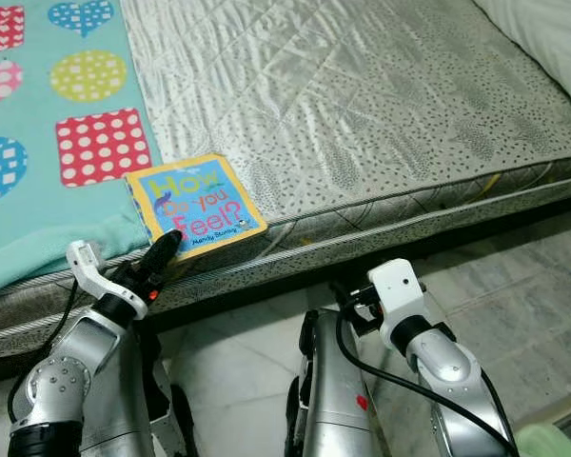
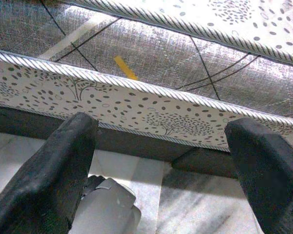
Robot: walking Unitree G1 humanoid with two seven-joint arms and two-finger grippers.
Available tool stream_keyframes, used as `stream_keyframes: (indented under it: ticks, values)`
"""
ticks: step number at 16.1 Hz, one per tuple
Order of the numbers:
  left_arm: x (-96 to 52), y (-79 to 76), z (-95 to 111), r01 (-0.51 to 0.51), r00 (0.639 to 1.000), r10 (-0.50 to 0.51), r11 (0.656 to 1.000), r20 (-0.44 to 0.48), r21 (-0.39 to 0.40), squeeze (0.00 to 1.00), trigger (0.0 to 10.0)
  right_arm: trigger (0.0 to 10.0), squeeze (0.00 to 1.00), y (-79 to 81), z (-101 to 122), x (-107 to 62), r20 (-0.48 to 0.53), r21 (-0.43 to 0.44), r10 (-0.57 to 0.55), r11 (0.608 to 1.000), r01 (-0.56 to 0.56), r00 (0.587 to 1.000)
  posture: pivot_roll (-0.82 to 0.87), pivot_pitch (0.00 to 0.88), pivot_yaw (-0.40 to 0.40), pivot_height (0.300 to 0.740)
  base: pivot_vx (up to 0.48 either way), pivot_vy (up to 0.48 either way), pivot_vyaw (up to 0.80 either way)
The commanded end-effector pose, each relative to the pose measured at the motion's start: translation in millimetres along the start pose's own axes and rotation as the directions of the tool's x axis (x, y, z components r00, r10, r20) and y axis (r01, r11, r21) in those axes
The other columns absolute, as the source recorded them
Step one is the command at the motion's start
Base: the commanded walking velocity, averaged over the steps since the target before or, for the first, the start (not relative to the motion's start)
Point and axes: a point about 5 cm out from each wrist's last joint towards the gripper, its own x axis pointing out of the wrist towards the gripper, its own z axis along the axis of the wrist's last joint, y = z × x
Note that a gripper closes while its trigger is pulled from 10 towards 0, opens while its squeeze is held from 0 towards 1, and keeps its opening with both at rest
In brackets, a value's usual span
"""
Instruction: Clean up the room
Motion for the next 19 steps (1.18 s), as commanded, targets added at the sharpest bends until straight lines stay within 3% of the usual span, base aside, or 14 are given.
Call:
stream_keyframes:
  ticks: [1,13,16,17,19]
  values:
    - [-0.2,0.9,-4.2,0.017,1.000,-0.017,0.999,-0.016,-0.028,0.00,0.0,10.0,0.00,-0.5,-4.8,-2.5,-0.017,-0.005,-0.008,1.000,0.008,1.000,-0.09,0.275,-0.097,0.492,0.000,0.000,0.00]
    - [3.0,1.7,-1.9,0.057,0.998,-0.056,0.998,0.013,-0.039,0.00,0.0,10.0,0.00,-4.1,-1.9,4.1,0.002,-0.021,-0.015,1.000,0.015,1.000,-0.09,0.261,-0.097,0.492,0.000,0.000,0.00]
    - [4.1,2.2,5.9,0.050,0.997,-0.051,0.999,0.054,0.012,0.00,0.0,10.0,0.00,-5.6,1.1,9.2,0.018,-0.018,-0.026,0.999,0.026,1.000,-0.08,0.238,-0.093,0.492,0.000,0.000,0.00]
    - [2.9,1.0,12.7,0.039,0.997,-0.044,0.997,0.070,0.068,0.00,0.0,10.0,0.00,-7.3,6.1,14.4,0.039,-0.005,-0.040,0.999,0.040,0.998,-0.07,0.222,-0.090,0.492,0.000,0.000,0.00]
    - [-3.3,-5.3,27.0,0.011,0.993,-0.030,0.986,0.112,0.165,0.00,0.0,10.0,0.00,-11.9,16.1,26.9,0.049,0.114,-0.113,0.988,0.107,0.992,-0.05,0.188,-0.076,0.492,0.000,0.000,0.00]
